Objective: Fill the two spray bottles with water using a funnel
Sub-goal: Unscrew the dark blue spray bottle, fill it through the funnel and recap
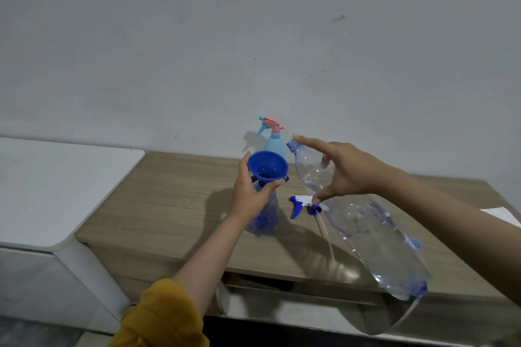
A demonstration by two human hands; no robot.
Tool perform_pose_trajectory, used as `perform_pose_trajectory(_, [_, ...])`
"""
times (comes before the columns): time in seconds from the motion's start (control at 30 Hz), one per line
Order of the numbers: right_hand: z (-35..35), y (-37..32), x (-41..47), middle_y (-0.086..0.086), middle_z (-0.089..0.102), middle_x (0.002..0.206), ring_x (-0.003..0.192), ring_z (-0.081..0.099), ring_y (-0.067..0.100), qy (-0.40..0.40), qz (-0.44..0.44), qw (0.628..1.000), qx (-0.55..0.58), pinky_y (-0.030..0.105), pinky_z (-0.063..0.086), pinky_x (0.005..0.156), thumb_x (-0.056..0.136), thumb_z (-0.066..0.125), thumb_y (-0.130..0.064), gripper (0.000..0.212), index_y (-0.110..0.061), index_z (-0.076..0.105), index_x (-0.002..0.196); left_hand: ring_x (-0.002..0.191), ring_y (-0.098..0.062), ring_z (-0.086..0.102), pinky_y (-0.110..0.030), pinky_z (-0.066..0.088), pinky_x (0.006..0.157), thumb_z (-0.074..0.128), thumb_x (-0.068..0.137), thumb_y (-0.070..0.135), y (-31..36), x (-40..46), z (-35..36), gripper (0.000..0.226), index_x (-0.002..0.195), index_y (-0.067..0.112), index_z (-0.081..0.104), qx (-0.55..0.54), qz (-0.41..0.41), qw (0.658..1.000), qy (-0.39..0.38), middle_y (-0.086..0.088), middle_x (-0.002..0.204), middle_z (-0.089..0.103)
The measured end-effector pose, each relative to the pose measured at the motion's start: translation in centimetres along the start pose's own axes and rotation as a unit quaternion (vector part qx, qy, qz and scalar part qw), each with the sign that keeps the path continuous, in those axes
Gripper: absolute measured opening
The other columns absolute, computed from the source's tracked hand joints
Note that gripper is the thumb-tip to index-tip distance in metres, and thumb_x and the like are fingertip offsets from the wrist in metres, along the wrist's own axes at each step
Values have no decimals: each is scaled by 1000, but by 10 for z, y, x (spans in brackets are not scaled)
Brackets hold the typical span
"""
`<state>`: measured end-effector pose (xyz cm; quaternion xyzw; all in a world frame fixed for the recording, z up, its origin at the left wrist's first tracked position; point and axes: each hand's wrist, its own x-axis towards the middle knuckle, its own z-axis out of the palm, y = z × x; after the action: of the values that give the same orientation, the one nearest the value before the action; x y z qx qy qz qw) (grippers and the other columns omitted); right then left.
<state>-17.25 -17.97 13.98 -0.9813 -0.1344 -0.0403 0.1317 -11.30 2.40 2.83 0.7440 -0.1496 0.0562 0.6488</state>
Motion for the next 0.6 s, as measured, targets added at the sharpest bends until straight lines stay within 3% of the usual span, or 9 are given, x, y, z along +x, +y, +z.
perform_pose_trajectory(0.13, [-19,14,-16,5,61,114,89,56,7,79,-5,996,30,37,51,79,39,74,-78,123,-63,4,140,114,-12,52,-14,45,81,76,76,17,2,-1,1,92,146,24,17,17,-15,1000,2,14,123,43])
perform_pose_trajectory(0.27, [-38,31,-28,-8,53,94,71,51,-15,209,-16,974,81,27,42,76,40,82,-59,123,-41,23,147,114,-14,56,-25,46,89,77,74,12,1,-1,2,101,147,26,9,9,-27,1000,9,5,129,47])
perform_pose_trajectory(0.4, [-40,53,-34,-8,53,106,68,48,-1,291,5,953,80,32,48,79,46,91,-43,124,-32,23,149,115,-15,56,-32,47,94,80,72,18,-1,-2,3,105,148,26,8,24,-30,999,22,7,129,48])
perform_pose_trajectory(0.5, [-32,70,-36,5,59,110,73,53,17,332,36,938,95,38,52,75,47,85,-53,123,-38,19,149,115,-11,54,-34,46,95,81,70,25,-2,-4,3,107,148,28,8,31,-38,998,29,6,135,46])
perform_pose_trajectory(0.6, [-18,89,-37,10,58,118,78,57,23,366,58,923,106,42,55,72,49,81,-60,120,-39,18,149,111,-6,52,-20,43,87,80,72,23,-1,-8,5,103,148,24,10,52,-34,997,38,7,138,43])
